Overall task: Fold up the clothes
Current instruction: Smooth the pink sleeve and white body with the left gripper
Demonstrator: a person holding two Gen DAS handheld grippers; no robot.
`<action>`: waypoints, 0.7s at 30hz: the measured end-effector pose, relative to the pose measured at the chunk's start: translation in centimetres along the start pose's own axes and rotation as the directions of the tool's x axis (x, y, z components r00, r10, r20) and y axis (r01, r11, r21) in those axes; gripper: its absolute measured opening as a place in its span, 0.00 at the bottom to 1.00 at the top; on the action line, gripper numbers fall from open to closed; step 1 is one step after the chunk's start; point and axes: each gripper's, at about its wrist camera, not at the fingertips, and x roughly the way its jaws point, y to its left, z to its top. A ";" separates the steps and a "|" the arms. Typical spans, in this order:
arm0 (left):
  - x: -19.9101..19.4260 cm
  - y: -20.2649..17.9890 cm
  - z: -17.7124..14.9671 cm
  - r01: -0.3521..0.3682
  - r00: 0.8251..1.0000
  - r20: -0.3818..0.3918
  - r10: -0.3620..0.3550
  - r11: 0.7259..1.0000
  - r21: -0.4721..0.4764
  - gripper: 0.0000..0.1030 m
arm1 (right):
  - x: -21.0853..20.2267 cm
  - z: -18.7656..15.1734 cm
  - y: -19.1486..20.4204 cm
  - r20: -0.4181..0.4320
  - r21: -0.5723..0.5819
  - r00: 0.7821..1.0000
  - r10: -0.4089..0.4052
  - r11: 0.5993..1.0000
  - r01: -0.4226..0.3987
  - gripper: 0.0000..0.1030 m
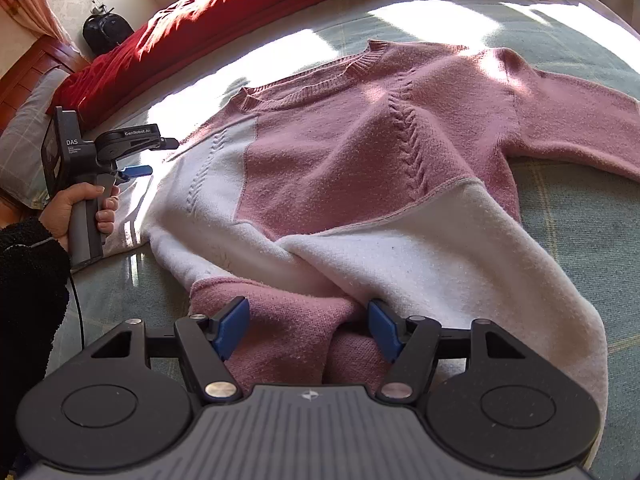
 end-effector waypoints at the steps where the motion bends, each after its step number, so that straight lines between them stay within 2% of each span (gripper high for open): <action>1: -1.1 0.7 -0.1 0.003 1.000 0.015 -0.004 1.000 0.014 0.69 | 0.0 0.0 0.0 -0.001 -0.003 1.000 0.000 1.000 0.000 0.68; 4: -3.8 3.6 -0.4 -0.016 0.999 0.040 0.015 0.999 0.035 0.69 | 0.1 0.1 0.2 -0.001 -0.006 1.000 0.003 1.000 -0.003 0.68; 7: -6.0 8.6 -0.5 -0.082 0.995 0.052 0.082 0.997 0.001 0.69 | 0.3 0.1 0.3 -0.002 -0.004 1.000 0.000 1.000 0.000 0.68; 10: -7.5 14.8 -0.4 -0.168 0.983 0.053 0.175 0.979 -0.112 0.69 | 0.5 0.3 0.7 -0.005 -0.009 1.000 -0.014 1.000 0.014 0.68; 12: -8.0 19.0 -0.6 -0.183 0.980 0.046 0.196 0.962 -0.203 0.69 | 0.6 0.3 1.0 -0.007 -0.012 1.000 -0.030 0.999 0.030 0.68; 14: -8.0 22.9 -1.2 -0.186 0.979 0.026 0.203 0.935 -0.302 0.69 | 0.6 0.4 1.3 -0.008 -0.014 0.999 -0.042 0.999 0.042 0.69; 16: -8.1 26.0 -1.7 -0.166 0.980 0.038 0.193 0.916 -0.366 0.69 | 0.6 0.4 1.6 -0.009 -0.018 0.998 -0.055 0.998 0.055 0.69; 19: -9.2 29.2 -1.8 -0.128 0.977 0.099 0.190 0.889 -0.441 0.69 | 0.5 0.3 2.0 -0.010 -0.024 0.997 -0.071 0.997 0.070 0.69; 21: -9.7 30.4 -1.5 -0.116 0.976 0.108 0.189 0.872 -0.475 0.70 | 0.4 0.3 2.3 -0.012 -0.031 0.997 -0.080 0.996 0.080 0.69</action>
